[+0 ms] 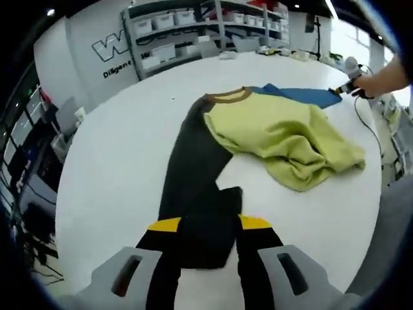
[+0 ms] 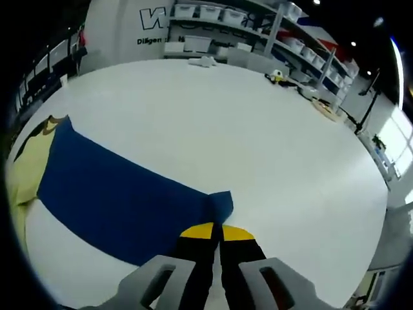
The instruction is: Fold the garment on the visible template until the final outline fits inside the template.
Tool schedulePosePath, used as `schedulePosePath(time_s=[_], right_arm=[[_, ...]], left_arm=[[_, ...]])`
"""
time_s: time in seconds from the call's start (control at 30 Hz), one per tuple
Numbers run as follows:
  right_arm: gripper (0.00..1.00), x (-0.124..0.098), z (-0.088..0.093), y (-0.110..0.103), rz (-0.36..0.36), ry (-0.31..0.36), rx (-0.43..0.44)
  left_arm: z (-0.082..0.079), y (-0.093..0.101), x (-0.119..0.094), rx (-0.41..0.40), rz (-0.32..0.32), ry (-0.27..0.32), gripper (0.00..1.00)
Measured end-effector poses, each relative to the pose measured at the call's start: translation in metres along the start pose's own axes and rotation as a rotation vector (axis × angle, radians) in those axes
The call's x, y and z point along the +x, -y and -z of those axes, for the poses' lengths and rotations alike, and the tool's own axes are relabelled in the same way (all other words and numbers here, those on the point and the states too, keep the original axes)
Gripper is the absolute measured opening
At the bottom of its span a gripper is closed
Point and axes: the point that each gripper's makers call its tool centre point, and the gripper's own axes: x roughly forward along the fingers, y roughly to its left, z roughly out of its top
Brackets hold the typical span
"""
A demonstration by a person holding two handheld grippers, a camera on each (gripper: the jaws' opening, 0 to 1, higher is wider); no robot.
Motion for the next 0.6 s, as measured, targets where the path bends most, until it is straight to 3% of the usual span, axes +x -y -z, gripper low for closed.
schedulePosePath(time_s=[0.17,0.27,0.37,0.53,0.6], right_arm=[[0.0,-0.003,-0.002,0.003,-0.013,0.03,0.017],[0.0,-0.008,-0.009,0.01,0.005,0.062,0.012],[0.0,-0.014,-0.017,0.014,0.012,0.08,-0.007],[0.0,-0.026,-0.042,0.017,0.045,0.147,-0.032],[0.0,-0.028,-0.05,0.011,0.025,0.177,-0.017]], left_arm=[[0.002,0.015,0.012,0.141,0.029,-0.039,0.33],[0.007,0.011,0.019,0.131,0.019,-0.062,0.28],[0.019,0.007,0.019,0.132,0.016,-0.114,0.08],[0.03,-0.004,0.007,0.136,0.008,-0.132,0.04],[0.033,-0.005,0.001,0.102,0.029,-0.125,0.04]])
